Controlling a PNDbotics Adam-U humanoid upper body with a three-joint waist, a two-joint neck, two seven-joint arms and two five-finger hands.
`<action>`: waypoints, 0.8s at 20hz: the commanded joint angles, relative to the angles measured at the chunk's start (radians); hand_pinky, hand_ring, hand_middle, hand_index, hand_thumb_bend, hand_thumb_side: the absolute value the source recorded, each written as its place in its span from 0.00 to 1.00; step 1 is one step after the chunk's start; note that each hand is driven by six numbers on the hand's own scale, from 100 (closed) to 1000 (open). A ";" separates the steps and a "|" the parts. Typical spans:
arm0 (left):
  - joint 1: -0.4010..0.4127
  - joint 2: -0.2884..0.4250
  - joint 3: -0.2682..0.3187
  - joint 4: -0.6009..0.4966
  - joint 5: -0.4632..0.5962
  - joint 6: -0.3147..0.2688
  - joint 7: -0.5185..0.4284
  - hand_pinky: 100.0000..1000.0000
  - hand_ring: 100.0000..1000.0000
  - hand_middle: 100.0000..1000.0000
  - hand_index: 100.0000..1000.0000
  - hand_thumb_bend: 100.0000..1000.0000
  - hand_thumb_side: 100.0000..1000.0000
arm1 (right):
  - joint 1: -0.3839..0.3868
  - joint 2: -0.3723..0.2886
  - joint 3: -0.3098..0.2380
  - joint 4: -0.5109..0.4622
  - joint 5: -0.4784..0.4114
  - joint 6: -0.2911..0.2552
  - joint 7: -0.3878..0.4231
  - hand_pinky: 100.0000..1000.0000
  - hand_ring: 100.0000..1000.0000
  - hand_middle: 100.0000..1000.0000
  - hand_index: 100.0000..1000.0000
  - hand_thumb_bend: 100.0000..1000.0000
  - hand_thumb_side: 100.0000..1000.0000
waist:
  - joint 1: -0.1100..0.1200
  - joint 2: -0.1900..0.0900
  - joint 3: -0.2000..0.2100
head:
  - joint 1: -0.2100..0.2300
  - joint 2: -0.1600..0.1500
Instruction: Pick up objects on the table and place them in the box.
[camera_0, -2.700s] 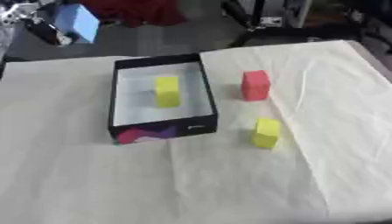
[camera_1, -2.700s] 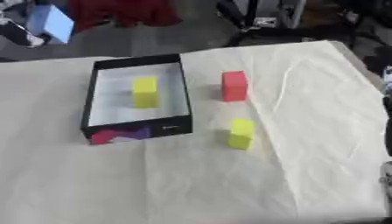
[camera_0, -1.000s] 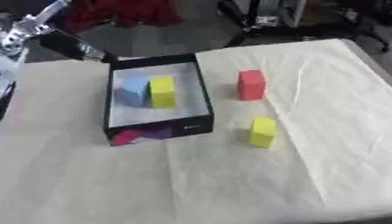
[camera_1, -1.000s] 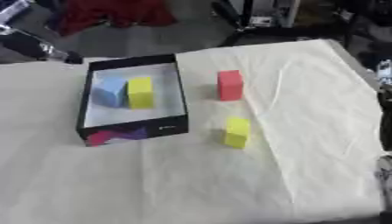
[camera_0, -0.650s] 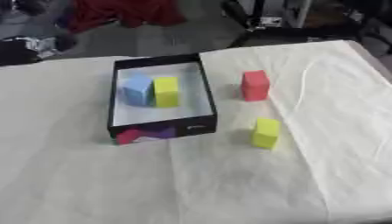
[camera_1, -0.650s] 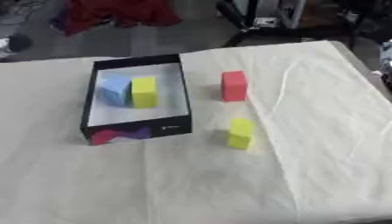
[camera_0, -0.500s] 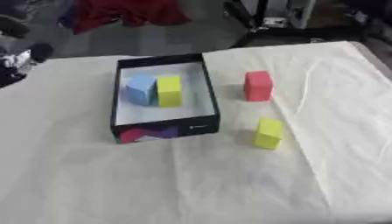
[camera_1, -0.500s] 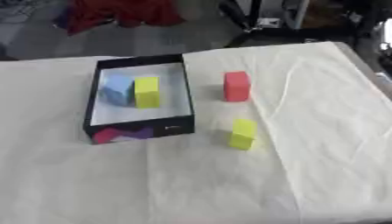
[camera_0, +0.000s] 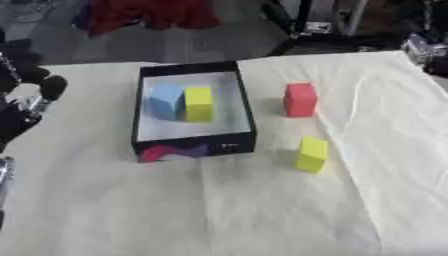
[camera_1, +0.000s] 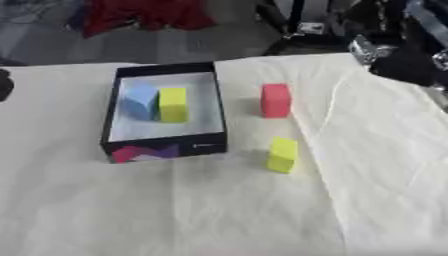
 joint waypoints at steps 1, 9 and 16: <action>-0.001 -0.005 -0.005 -0.016 0.007 0.000 -0.014 0.56 0.52 0.56 0.77 0.85 0.59 | -0.042 0.016 0.025 0.063 0.059 -0.023 0.105 0.80 0.80 0.75 0.94 0.00 0.55 | -0.012 -0.020 0.005 | -0.004 -0.002; 0.012 -0.032 -0.012 -0.006 0.007 0.005 -0.036 0.56 0.52 0.56 0.77 0.85 0.60 | -0.093 0.123 0.059 0.227 0.171 -0.071 0.210 0.81 0.82 0.77 0.95 0.00 0.63 | -0.004 -0.022 0.018 | -0.007 -0.002; 0.014 -0.042 -0.013 0.000 0.001 0.011 -0.052 0.56 0.52 0.56 0.77 0.85 0.60 | -0.103 0.183 0.074 0.319 0.242 -0.119 0.264 0.83 0.85 0.80 0.97 0.11 0.66 | 0.000 -0.020 0.024 | -0.009 -0.002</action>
